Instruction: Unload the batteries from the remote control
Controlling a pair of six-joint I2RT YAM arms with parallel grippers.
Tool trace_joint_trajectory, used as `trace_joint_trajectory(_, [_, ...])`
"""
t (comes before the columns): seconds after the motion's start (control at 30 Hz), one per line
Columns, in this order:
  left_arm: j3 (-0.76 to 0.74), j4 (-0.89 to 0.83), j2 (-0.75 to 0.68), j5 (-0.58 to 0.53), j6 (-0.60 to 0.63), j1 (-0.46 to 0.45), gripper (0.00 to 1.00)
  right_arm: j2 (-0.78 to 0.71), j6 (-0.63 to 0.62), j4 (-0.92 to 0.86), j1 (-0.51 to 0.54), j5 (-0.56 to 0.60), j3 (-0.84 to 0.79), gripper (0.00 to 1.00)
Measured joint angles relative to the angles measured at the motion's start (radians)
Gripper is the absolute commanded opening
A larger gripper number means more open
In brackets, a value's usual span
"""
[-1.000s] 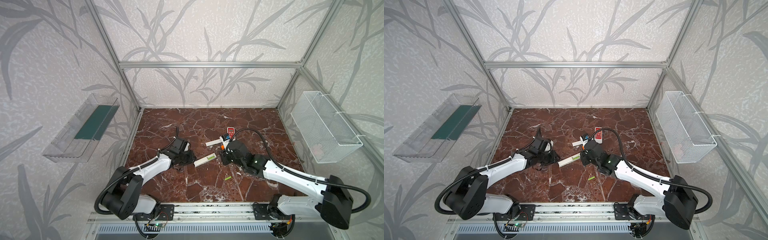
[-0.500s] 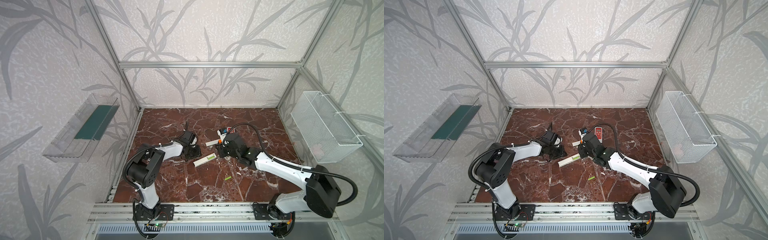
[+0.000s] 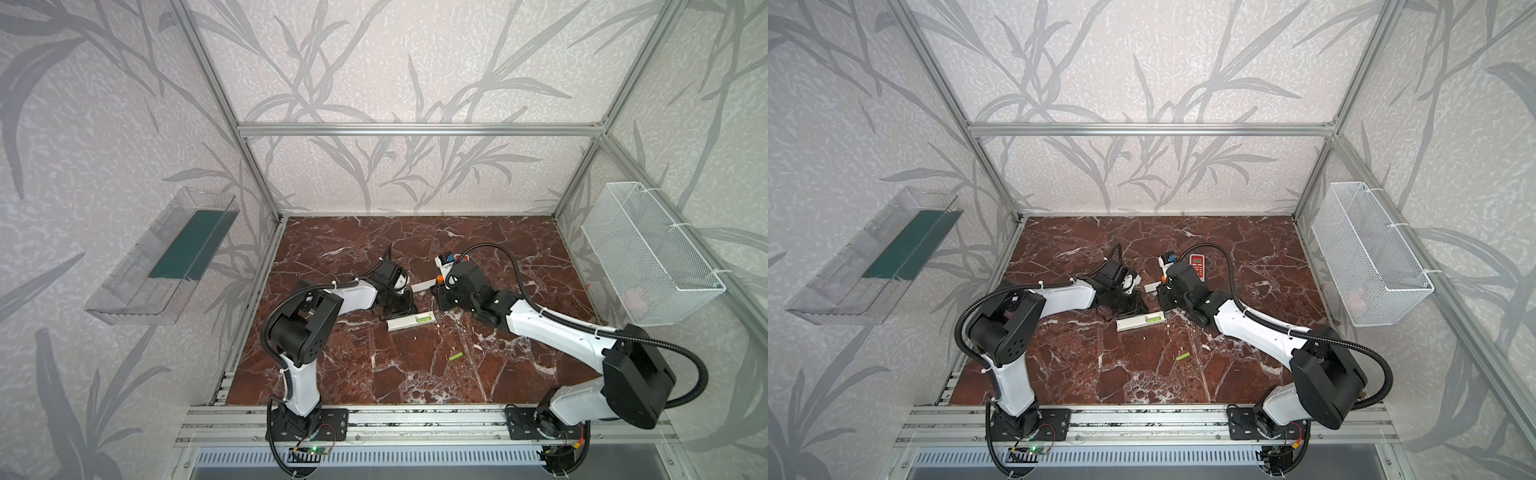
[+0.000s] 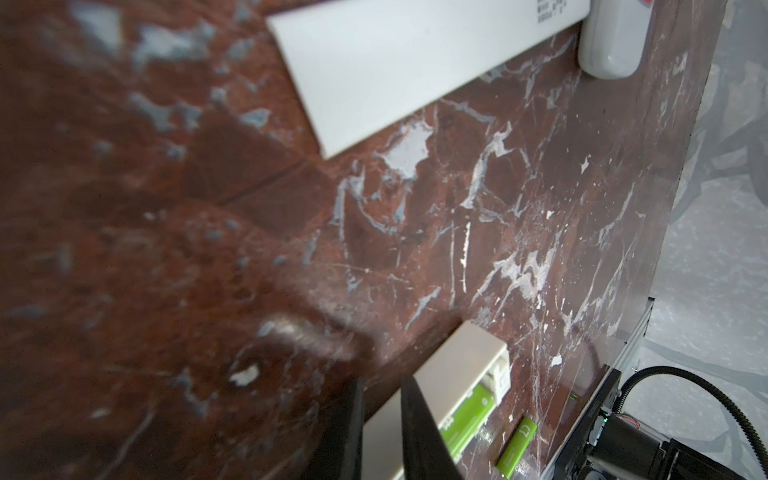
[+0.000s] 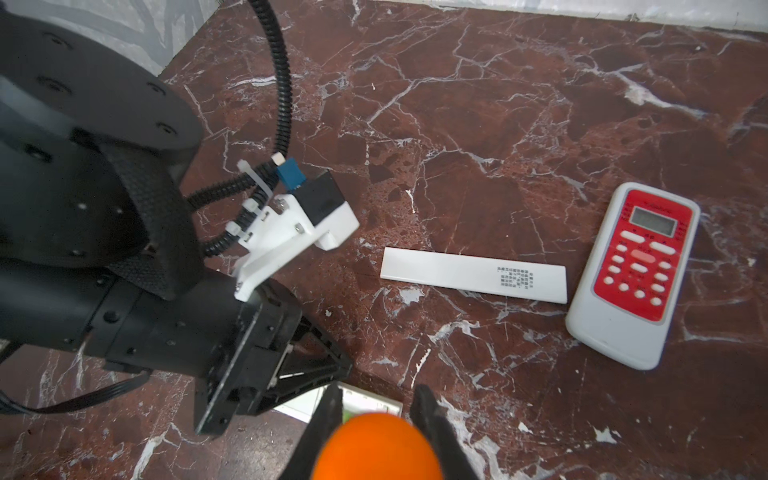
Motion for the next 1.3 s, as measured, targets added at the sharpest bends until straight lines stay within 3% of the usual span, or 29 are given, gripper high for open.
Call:
trace_joint_trajectory(0.27, [0.04,-0.018,0.027,0.01,0.01,-0.017,0.21,0.015,0.01,0.014,0.005,-0.014,0.001,0.0])
trace_joint_trajectory(0.47, [0.03,-0.06,-0.037,-0.036,0.015,0.006,0.26,0.015,0.005,0.018,0.071,0.074,0.001,0.0])
trace_joint_trajectory(0.8, [-0.147,-0.055,-0.317,-0.121,-0.005,0.096,0.3,0.024,-0.046,0.116,0.158,0.153,0.0,0.0])
trace_joint_trajectory(1.03, [-0.316,-0.056,-0.391,-0.144,-0.042,0.128,0.32,0.098,-0.056,0.182,0.166,0.142,0.001,0.0])
trace_joint_trajectory(1.3, [-0.346,-0.047,-0.418,-0.149,-0.057,0.143,0.33,0.146,-0.069,0.209,0.18,0.113,0.002,0.0])
